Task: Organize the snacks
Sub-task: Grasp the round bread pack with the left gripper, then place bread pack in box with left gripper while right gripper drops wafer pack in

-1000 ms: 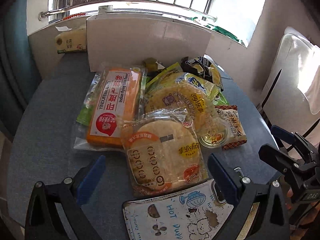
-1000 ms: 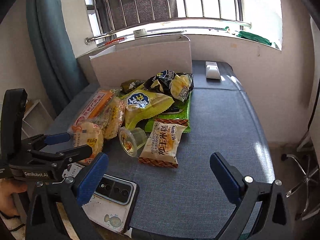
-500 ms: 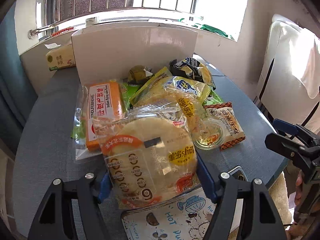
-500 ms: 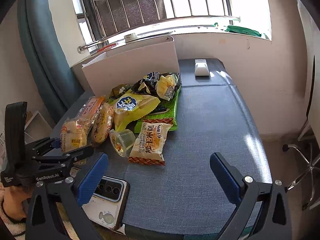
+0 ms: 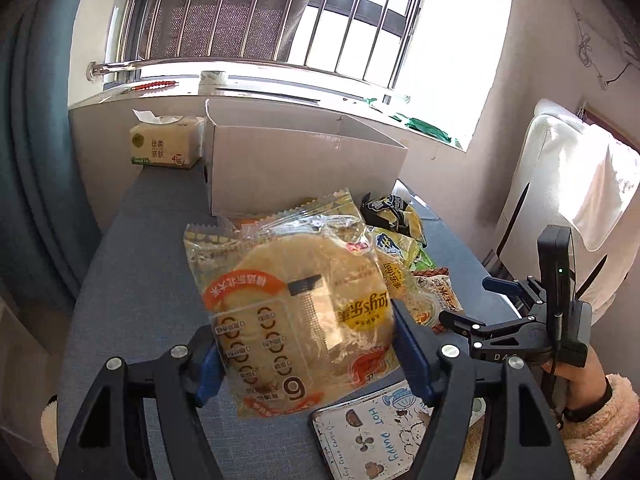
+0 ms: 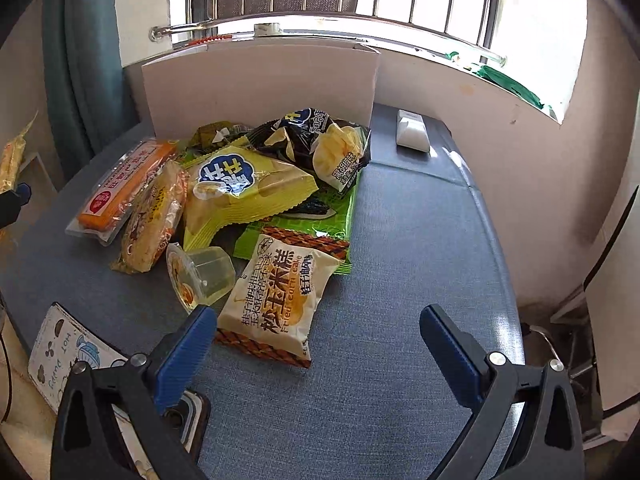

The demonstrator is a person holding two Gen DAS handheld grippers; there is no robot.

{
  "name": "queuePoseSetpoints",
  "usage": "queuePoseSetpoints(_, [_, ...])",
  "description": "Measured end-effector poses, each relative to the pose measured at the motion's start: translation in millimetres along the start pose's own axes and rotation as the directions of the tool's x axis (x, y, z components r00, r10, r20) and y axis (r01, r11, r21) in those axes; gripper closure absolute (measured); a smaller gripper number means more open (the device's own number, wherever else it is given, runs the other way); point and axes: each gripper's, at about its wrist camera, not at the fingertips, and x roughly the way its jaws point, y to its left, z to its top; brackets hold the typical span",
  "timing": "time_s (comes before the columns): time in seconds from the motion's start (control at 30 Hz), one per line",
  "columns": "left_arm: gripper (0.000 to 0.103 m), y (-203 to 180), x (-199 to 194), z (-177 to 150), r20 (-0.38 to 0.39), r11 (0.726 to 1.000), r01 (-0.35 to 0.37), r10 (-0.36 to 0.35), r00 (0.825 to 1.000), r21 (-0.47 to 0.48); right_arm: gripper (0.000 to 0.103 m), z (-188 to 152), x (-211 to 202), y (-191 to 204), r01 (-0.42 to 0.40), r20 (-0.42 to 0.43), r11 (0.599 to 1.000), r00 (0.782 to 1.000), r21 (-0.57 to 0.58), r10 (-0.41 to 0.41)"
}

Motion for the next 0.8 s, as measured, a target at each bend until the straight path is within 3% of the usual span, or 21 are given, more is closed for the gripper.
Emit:
queuePoseSetpoints(0.07, [0.027,2.7,-2.0,-0.9,0.002,1.000,0.001,-0.001,1.000,-0.001,0.000,4.3,4.8,3.5,0.036,-0.009,0.999,0.999,-0.002,-0.036])
queuePoseSetpoints(0.27, [0.027,4.8,0.9,-3.4,0.002,1.000,0.013,-0.013,1.000,0.002,0.000,12.0,22.3,9.5,-0.004,-0.052,1.000,0.999,0.028,0.005])
queuePoseSetpoints(0.33, [0.027,5.7,1.5,-4.3,0.000,1.000,0.014,-0.014,1.000,0.006,0.026,11.8,26.8,3.8,-0.055,-0.068,0.995,0.996,0.081,0.061])
queuePoseSetpoints(0.37, [0.027,6.6,1.9,-4.6,-0.001,1.000,0.012,-0.012,1.000,0.003,0.050,11.1,27.9,2.2,-0.058,-0.073,0.994,0.995,0.094,0.065])
queuePoseSetpoints(0.4, [0.027,8.0,2.6,-4.3,-0.004,1.000,0.013,-0.013,1.000,0.000,0.053,11.6,25.5,1.7,-0.019,-0.067,0.996,0.997,0.087,0.025])
queuePoseSetpoints(0.63, [0.027,15.4,4.7,-3.4,-0.001,1.000,0.026,-0.026,1.000,-0.012,0.056,5.7,-3.4,-21.9,-0.092,-0.013,0.981,0.995,0.173,0.096])
queuePoseSetpoints(0.8, [0.027,22.9,2.8,20.5,0.049,0.999,0.047,-0.046,0.998,-0.027,0.056,23.3,-38.3,-50.3,-0.217,0.101,0.943,0.975,0.253,0.198])
